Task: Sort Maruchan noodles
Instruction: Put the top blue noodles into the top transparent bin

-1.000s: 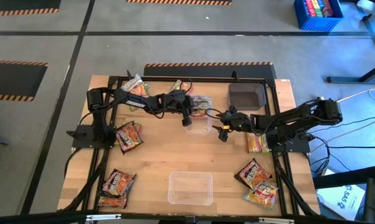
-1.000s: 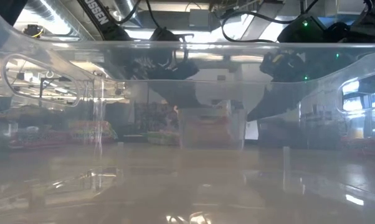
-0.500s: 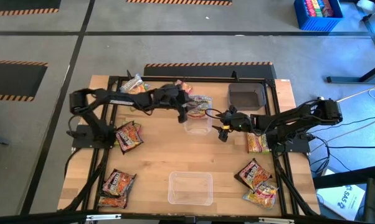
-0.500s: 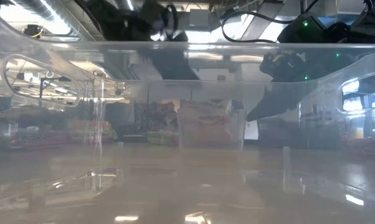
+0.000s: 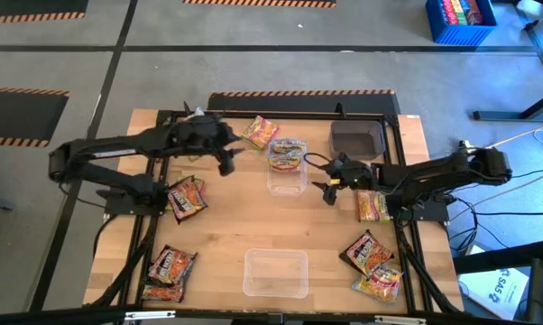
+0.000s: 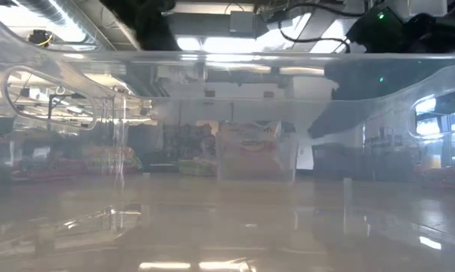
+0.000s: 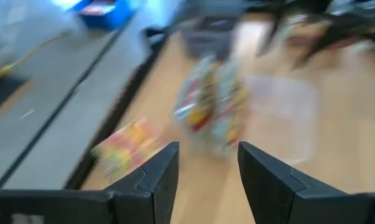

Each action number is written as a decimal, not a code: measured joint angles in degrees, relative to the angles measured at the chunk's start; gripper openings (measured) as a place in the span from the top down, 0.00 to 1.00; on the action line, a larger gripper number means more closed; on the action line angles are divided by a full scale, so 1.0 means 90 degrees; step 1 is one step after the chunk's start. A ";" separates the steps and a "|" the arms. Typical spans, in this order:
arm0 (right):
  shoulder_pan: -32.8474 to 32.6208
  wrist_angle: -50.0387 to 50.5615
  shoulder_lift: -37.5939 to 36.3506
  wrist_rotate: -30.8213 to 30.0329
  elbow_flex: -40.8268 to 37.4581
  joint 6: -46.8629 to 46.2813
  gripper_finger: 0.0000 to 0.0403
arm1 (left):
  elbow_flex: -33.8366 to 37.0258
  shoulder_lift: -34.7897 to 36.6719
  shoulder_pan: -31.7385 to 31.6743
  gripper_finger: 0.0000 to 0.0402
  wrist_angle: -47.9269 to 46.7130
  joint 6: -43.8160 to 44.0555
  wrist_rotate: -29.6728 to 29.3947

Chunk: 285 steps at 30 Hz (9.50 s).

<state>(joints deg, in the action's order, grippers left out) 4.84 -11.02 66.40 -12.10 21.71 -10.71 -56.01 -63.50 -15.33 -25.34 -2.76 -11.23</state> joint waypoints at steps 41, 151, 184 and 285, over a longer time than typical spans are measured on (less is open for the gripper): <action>0.0005 0.0072 -0.0598 0.0578 -0.0002 -0.0152 0.32 | 0.0000 -0.2985 -0.4055 0.61 -0.1807 0.1256 0.1760; 0.0000 0.0040 -0.0594 0.1092 -0.0005 -0.0132 0.32 | -0.0119 -0.0565 -0.1074 1.00 -0.1437 -0.0382 0.2342; 0.0007 -0.4079 0.0148 0.2644 -0.0007 0.0270 0.32 | 0.1288 -0.0645 0.0998 1.00 0.7132 -0.0883 0.4262; 0.0840 0.3021 0.1895 0.1621 0.3424 0.1633 0.77 | 0.2008 -0.0124 0.0289 0.71 0.3212 0.0072 0.2004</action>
<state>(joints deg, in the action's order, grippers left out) 12.40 16.17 83.46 2.48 52.53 3.99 -37.93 -64.62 -12.73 3.56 -2.11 6.81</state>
